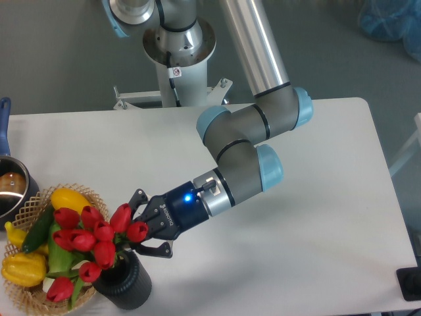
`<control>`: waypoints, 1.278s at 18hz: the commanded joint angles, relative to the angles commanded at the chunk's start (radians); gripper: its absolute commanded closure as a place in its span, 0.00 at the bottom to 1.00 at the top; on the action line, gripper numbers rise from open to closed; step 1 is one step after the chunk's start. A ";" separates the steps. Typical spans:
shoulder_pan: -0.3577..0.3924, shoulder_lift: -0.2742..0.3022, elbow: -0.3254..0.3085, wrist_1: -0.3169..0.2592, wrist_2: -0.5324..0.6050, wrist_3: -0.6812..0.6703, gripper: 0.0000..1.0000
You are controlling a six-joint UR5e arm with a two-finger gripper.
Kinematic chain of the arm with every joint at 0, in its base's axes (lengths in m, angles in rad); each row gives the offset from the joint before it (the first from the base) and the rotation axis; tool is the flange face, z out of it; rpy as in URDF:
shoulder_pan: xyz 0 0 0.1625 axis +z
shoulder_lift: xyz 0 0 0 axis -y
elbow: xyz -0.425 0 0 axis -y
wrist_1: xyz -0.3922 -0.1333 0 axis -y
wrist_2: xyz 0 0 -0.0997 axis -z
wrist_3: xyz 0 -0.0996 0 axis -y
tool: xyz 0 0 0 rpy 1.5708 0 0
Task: Insert the flowers into the vase
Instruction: 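Push the tulip stems down into the black vase, then open the gripper to release the tulips in the vase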
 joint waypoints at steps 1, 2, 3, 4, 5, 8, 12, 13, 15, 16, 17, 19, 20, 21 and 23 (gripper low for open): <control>0.000 -0.002 0.000 0.000 0.000 0.005 0.83; 0.000 -0.003 0.000 0.000 0.000 0.005 0.82; 0.000 -0.006 0.000 0.000 0.000 0.006 0.81; 0.000 -0.008 0.000 0.000 0.002 0.006 0.81; 0.000 -0.009 0.000 0.002 0.002 0.008 0.79; 0.000 -0.015 0.000 0.003 0.002 0.009 0.71; -0.011 -0.028 -0.003 0.003 0.035 0.012 0.49; -0.011 -0.031 -0.005 0.003 0.040 0.012 0.43; -0.018 -0.037 -0.011 0.003 0.043 0.012 0.37; -0.018 -0.043 -0.014 0.003 0.044 0.012 0.33; -0.020 -0.044 -0.017 0.003 0.044 0.012 0.29; -0.020 -0.044 -0.018 0.003 0.044 0.012 0.24; -0.018 -0.044 -0.023 0.003 0.044 0.012 0.23; -0.017 -0.043 -0.026 0.003 0.044 0.012 0.20; -0.014 -0.040 -0.034 0.003 0.044 0.011 0.13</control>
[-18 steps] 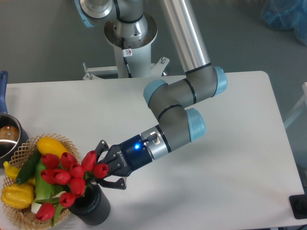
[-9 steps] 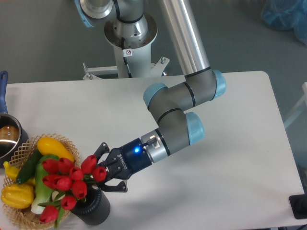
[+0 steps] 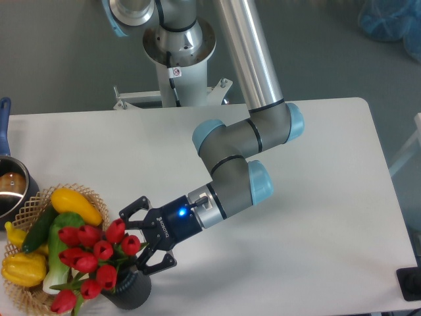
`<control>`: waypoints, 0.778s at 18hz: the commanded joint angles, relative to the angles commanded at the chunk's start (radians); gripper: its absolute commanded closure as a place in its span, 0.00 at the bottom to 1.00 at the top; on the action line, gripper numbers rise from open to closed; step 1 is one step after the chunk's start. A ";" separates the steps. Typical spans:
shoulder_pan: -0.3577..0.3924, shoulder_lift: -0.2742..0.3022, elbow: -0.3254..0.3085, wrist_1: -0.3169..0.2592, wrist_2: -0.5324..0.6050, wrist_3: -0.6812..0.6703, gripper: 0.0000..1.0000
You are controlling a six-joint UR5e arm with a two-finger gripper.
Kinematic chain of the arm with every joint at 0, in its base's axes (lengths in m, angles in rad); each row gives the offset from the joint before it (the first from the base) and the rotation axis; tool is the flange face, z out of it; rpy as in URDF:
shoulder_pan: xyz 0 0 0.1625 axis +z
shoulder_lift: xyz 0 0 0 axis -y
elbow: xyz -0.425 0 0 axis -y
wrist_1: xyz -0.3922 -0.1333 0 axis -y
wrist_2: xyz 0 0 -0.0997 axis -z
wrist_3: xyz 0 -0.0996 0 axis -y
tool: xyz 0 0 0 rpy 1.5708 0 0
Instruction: Insert the flowers into the vase
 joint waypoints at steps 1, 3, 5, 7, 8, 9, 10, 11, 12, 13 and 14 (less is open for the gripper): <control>0.008 0.002 -0.002 0.000 0.000 -0.002 0.08; 0.017 0.006 -0.011 0.000 0.000 -0.002 0.01; 0.029 0.011 -0.021 0.000 0.000 -0.006 0.00; 0.043 0.031 -0.043 0.000 -0.002 -0.006 0.00; 0.051 0.041 -0.054 0.000 -0.002 -0.006 0.00; 0.057 0.044 -0.060 0.000 -0.002 -0.006 0.00; 0.066 0.046 -0.061 0.000 -0.002 -0.008 0.00; 0.074 0.049 -0.066 0.002 -0.003 -0.008 0.00; 0.081 0.057 -0.069 0.002 -0.003 -0.008 0.00; 0.097 0.077 -0.081 0.003 -0.003 -0.006 0.00; 0.113 0.090 -0.090 0.002 -0.002 -0.005 0.00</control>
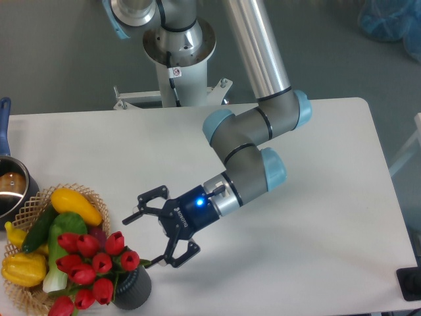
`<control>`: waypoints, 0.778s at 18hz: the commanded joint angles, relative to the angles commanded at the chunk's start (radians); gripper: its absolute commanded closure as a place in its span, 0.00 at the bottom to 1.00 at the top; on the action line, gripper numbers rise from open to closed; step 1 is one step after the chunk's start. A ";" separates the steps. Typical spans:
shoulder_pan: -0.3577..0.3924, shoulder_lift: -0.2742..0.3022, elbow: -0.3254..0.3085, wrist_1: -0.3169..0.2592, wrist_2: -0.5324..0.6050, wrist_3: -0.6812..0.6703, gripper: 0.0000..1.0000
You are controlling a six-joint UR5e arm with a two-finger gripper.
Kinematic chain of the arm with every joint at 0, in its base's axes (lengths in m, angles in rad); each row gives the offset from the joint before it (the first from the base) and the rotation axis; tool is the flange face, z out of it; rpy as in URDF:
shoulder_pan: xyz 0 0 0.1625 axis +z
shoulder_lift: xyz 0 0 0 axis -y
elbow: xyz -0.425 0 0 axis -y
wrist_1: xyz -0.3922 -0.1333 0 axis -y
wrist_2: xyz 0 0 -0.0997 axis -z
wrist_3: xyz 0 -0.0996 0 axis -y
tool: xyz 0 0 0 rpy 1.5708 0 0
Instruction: Insert the flowers into the vase
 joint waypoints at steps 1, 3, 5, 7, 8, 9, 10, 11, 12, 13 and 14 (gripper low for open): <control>0.015 0.006 -0.009 0.000 0.002 0.003 0.00; 0.037 0.028 -0.037 0.000 0.002 0.005 0.00; 0.060 0.072 -0.051 -0.002 0.006 0.003 0.00; 0.078 0.098 -0.043 0.000 0.137 0.003 0.00; 0.088 0.118 -0.038 0.002 0.231 0.005 0.00; 0.092 0.140 -0.038 0.002 0.311 0.005 0.00; 0.101 0.152 -0.040 0.002 0.380 0.005 0.00; 0.114 0.160 -0.040 0.002 0.435 0.006 0.00; 0.118 0.163 -0.038 0.002 0.474 0.006 0.00; 0.127 0.172 -0.040 0.002 0.510 0.003 0.00; 0.140 0.177 -0.040 0.002 0.544 0.000 0.00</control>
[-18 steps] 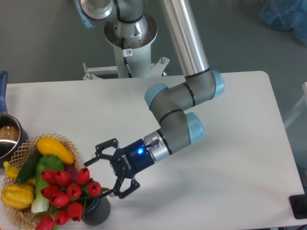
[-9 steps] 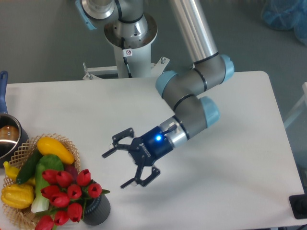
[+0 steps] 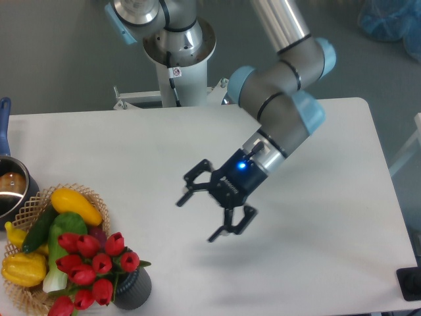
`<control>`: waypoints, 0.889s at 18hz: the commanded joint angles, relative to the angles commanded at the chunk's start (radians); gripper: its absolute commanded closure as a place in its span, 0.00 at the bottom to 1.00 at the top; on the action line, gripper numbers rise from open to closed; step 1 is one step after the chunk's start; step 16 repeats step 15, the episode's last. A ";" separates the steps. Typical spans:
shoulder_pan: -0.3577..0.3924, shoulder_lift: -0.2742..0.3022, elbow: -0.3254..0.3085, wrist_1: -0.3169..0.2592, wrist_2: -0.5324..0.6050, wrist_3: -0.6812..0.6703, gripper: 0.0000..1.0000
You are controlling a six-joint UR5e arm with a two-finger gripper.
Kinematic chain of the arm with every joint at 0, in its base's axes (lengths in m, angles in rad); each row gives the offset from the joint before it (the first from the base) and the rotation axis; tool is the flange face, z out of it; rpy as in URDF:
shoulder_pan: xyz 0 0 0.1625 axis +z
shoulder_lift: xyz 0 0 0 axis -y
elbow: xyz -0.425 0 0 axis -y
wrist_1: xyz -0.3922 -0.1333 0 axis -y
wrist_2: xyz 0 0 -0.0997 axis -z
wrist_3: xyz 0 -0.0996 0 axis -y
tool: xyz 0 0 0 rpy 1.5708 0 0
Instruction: Insert the flowers into the vase
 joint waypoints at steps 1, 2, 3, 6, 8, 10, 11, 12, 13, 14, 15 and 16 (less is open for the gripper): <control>0.006 0.002 0.000 0.002 0.035 -0.002 0.00; 0.012 0.003 -0.002 0.002 0.081 -0.002 0.00; 0.023 0.003 -0.003 0.002 0.135 -0.003 0.00; 0.026 0.018 0.002 -0.002 0.392 0.006 0.00; 0.022 0.023 -0.005 -0.005 0.530 0.029 0.00; 0.019 0.049 -0.008 -0.009 0.601 0.082 0.00; 0.017 0.054 -0.009 -0.009 0.641 0.106 0.00; 0.014 0.054 -0.008 -0.009 0.714 0.112 0.00; 0.014 0.057 -0.008 -0.009 0.767 0.112 0.00; 0.006 0.057 -0.008 -0.011 0.802 0.112 0.00; -0.003 0.055 -0.006 -0.011 0.821 0.110 0.00; -0.003 0.055 -0.006 -0.011 0.821 0.110 0.00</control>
